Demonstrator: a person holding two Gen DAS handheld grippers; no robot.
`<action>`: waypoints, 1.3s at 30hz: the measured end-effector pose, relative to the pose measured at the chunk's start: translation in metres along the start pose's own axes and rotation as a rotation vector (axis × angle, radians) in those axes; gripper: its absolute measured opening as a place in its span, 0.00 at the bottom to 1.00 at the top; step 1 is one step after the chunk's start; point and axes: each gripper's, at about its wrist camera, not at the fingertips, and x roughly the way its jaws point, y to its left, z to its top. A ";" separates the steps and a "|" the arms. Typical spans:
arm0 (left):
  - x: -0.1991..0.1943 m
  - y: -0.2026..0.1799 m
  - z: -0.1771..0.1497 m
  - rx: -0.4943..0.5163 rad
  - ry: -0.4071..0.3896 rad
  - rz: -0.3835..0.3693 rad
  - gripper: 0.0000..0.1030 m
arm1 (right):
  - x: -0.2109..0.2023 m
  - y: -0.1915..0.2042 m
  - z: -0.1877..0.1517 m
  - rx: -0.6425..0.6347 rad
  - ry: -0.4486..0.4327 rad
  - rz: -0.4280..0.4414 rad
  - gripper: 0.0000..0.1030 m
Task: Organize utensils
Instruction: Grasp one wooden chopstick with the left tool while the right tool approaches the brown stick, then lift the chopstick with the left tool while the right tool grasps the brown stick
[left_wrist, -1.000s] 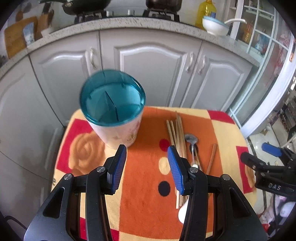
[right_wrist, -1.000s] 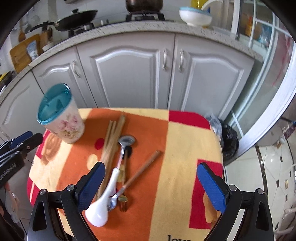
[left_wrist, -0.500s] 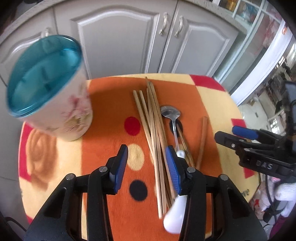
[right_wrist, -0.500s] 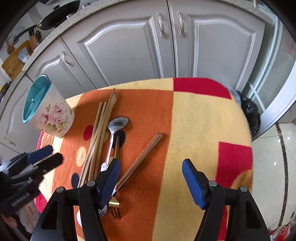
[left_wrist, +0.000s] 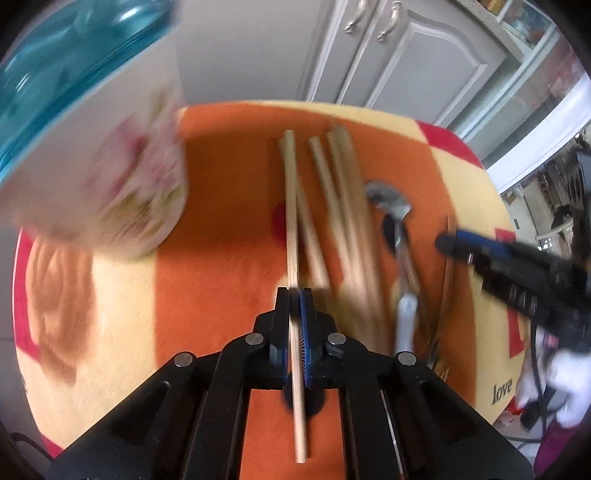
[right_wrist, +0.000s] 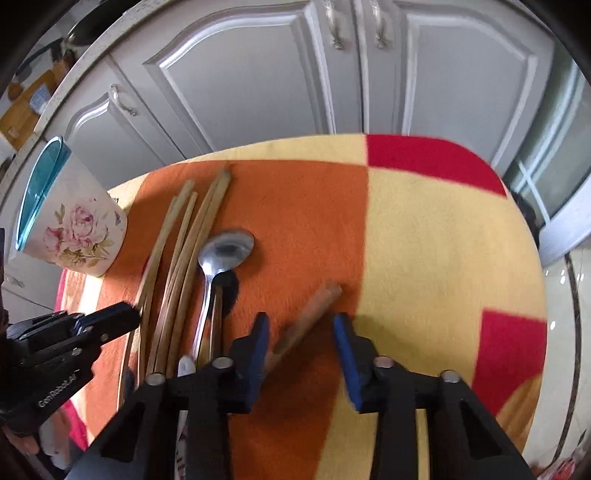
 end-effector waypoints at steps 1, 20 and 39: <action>-0.003 0.005 -0.006 -0.004 0.005 0.003 0.04 | 0.000 0.002 0.001 -0.012 -0.005 -0.005 0.23; -0.039 0.014 -0.028 0.065 -0.048 0.061 0.17 | -0.013 -0.016 -0.010 -0.092 0.083 0.023 0.30; 0.014 -0.008 0.039 0.103 -0.029 0.224 0.22 | -0.001 -0.015 0.000 -0.001 0.060 0.048 0.19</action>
